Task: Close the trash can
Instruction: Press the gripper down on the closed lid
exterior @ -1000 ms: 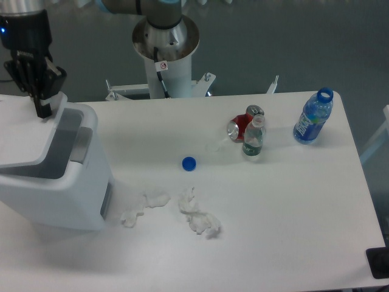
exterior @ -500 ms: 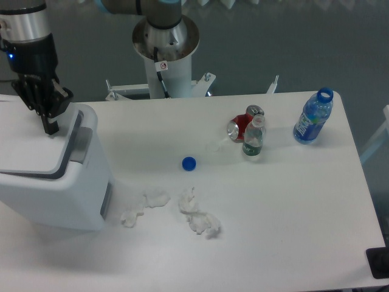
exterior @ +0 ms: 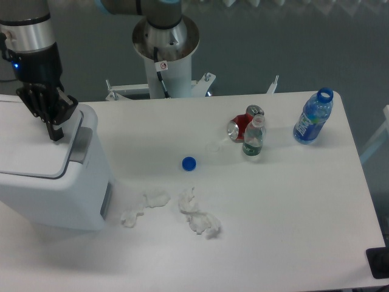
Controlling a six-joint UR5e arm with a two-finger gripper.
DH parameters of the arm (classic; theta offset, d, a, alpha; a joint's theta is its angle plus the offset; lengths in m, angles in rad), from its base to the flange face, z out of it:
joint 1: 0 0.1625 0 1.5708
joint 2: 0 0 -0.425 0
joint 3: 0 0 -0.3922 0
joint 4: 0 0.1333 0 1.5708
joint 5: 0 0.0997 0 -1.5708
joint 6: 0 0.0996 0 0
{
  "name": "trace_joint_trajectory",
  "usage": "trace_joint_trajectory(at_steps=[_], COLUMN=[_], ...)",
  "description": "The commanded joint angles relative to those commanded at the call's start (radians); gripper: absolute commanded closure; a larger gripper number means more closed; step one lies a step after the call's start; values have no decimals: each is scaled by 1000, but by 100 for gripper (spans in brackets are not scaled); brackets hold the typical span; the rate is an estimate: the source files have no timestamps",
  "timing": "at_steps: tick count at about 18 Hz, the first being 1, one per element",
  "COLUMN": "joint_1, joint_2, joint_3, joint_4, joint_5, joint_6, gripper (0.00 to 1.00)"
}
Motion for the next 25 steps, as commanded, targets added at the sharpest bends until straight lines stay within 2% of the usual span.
trace_joint_trajectory(at_steps=[25], joint_1=[-2], joint_2=[-15], joint_3=[0], joint_4=[0], joint_5=[0], joint_6=[3], gripper=[100])
